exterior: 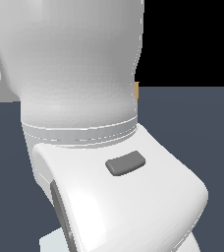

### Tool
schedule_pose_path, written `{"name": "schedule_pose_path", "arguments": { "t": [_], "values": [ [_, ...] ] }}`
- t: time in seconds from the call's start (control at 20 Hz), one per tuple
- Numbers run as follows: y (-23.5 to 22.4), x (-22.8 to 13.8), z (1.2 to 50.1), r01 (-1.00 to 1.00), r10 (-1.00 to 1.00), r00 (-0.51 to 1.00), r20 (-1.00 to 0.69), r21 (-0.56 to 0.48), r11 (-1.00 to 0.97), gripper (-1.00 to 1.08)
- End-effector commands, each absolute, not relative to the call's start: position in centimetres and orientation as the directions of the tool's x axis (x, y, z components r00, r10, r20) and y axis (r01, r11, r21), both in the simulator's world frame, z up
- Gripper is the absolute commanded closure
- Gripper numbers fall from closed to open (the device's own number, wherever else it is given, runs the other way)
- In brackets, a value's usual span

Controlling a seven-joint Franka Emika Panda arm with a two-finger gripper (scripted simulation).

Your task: Insert the peg into the horizontal hole in a box.

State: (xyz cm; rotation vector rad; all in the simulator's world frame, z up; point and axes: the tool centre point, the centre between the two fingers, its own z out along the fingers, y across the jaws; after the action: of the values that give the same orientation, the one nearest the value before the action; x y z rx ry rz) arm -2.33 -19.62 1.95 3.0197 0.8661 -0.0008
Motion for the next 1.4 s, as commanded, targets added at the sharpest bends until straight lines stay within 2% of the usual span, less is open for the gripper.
{"name": "schedule_pose_path", "arguments": {
  "t": [0.0,0.3,0.55,0.95,1.35],
  "values": [
    [-19.6,-2.3,2.0,0.53,0.53,0.848,0.0,0.0,-0.848,1.08],
    [-18.6,-1.3,2.4,0.569,0.569,0.822,-0.001,0.0,-0.822,1.08],
    [-15.7,1.1,3.5,0.661,0.661,0.75,-0.002,0.001,-0.75,1.08],
    [-6.5,5.8,6.4,0.865,0.865,0.501,-0.002,0.002,-0.501,1.08],
    [3.6,7.2,9.3,0.979,0.979,0.206,-0.002,0.002,-0.206,1.08]
  ]
}}
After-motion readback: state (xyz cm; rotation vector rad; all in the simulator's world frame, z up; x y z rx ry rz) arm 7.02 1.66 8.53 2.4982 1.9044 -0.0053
